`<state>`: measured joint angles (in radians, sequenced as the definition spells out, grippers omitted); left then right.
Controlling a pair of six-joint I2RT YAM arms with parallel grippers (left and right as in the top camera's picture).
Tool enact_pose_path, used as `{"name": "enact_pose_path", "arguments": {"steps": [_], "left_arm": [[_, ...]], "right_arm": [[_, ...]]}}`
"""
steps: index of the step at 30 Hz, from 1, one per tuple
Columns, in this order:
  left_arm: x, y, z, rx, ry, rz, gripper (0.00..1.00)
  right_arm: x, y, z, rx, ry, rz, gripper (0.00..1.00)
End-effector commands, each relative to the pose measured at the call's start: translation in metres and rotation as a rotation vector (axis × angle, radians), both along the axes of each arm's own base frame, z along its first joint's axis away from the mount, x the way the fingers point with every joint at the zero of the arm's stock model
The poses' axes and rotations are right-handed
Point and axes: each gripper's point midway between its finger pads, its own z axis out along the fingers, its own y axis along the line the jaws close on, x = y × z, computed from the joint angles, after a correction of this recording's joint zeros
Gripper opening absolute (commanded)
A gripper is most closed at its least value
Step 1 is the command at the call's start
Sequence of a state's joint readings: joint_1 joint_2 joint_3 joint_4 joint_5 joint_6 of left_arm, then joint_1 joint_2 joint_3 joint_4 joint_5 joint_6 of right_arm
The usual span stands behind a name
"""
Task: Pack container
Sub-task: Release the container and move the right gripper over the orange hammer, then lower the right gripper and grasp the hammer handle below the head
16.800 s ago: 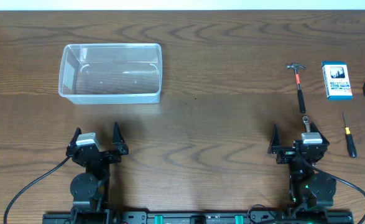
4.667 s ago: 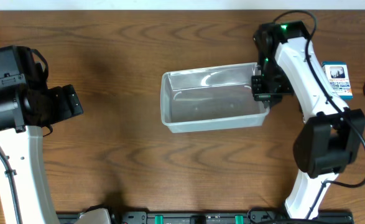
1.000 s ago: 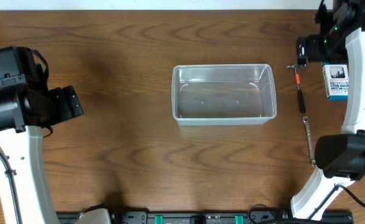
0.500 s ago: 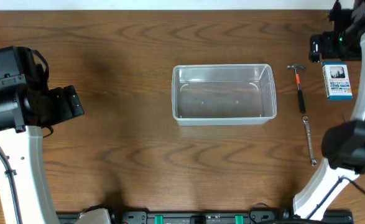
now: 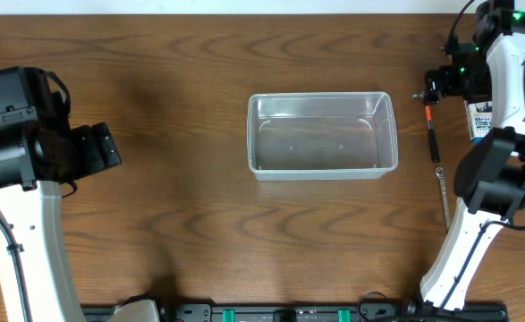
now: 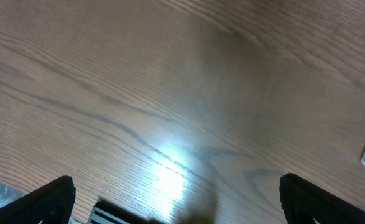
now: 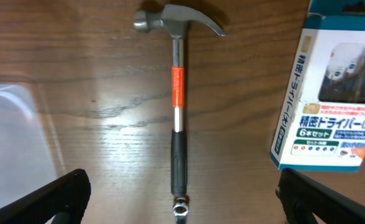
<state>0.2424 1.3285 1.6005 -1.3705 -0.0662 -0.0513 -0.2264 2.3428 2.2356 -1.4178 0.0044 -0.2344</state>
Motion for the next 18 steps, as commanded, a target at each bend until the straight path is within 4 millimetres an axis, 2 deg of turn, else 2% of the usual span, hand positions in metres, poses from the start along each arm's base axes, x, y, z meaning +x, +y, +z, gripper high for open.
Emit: {"name": "enact_pose_path", "arguments": {"steps": [1, 9, 18], "left_arm": [[0.0, 0.001, 0.004, 0.0, -0.011, -0.002, 0.98], [0.0, 0.001, 0.004, -0.001, -0.011, -0.002, 0.98], [0.0, 0.001, 0.004, 0.0, -0.011, -0.002, 0.98]], "right_arm": [[-0.001, -0.008, -0.021, -0.033, 0.045, 0.022, 0.99], [0.003, -0.005, -0.047, -0.024, 0.077, 0.032, 0.99], [0.015, -0.007, -0.058, -0.032, 0.045, 0.025, 0.99]]}}
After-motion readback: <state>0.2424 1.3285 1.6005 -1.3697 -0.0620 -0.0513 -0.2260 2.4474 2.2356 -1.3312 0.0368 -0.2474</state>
